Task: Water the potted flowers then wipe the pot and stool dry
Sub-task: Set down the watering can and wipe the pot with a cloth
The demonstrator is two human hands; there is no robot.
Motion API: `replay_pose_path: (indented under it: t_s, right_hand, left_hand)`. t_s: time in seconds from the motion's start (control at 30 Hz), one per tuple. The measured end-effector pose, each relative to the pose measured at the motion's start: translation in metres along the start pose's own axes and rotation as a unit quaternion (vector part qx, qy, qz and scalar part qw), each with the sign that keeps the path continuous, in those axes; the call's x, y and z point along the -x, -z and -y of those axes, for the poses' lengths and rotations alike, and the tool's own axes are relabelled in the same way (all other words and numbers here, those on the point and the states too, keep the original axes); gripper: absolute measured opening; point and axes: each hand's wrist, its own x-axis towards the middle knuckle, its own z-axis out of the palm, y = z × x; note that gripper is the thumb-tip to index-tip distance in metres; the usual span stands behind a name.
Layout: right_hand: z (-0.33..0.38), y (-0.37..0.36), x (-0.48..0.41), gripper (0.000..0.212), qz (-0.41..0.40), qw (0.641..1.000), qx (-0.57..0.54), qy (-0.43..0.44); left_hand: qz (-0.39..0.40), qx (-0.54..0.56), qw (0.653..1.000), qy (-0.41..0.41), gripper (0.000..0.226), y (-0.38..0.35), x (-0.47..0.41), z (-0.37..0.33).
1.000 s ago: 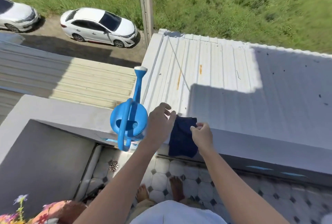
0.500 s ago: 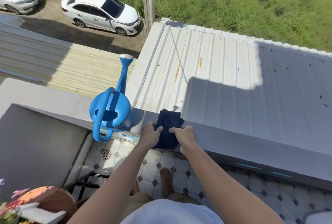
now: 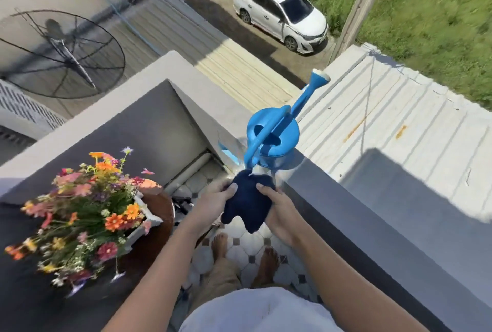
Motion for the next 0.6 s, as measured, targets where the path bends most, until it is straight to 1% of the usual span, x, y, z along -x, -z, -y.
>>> replay_pose_path:
  t_s: [0.07,0.13,0.17,0.2,0.27,0.33,0.4,0.43,0.53,0.6]
  right_hand:
    - [-0.011,-0.022,-0.009,0.046,0.022,0.999,0.017,-0.038]
    - [-0.021,-0.046,-0.016,0.043,0.035,0.997,0.035,-0.066]
    - [-0.025,-0.059,-0.017,0.042,0.044,0.995,0.045,-0.074]
    - [-0.029,-0.073,-0.018,0.041,0.052,0.994,0.056,-0.077]
    - [-0.038,-0.093,-0.021,0.037,0.05,0.993,0.081,-0.064]
    - [-0.05,-0.108,-0.027,0.037,0.045,0.993,0.097,-0.05]
    - [-0.062,-0.119,-0.034,0.04,0.039,0.993,0.1,-0.04]
    - [-0.068,-0.123,-0.038,0.041,0.038,0.993,0.104,-0.038]
    - [-0.078,-0.133,-0.047,0.044,0.052,0.991,0.116,-0.035]
    - [-0.08,-0.14,-0.05,0.045,0.055,0.989,0.136,-0.028]
  left_hand:
    - [-0.032,0.027,0.999,0.002,0.021,0.018,0.021,0.004]
    - [-0.093,0.059,0.994,0.02,0.02,0.035,0.04,0.016]
    - [-0.135,0.081,0.987,0.033,0.02,0.043,0.047,0.024]
    - [-0.187,0.109,0.975,0.051,0.02,0.052,0.052,0.034]
    - [-0.289,0.174,0.936,0.098,0.021,0.07,0.055,0.053]
    - [-0.352,0.261,0.887,0.148,0.022,0.086,0.059,0.07]
    - [-0.383,0.325,0.846,0.177,0.022,0.098,0.057,0.084]
    - [-0.394,0.344,0.832,0.185,0.021,0.103,0.055,0.089]
    - [-0.42,0.389,0.799,0.184,0.024,0.119,0.045,0.1]
    - [-0.434,0.392,0.792,0.178,0.034,0.128,0.04,0.101]
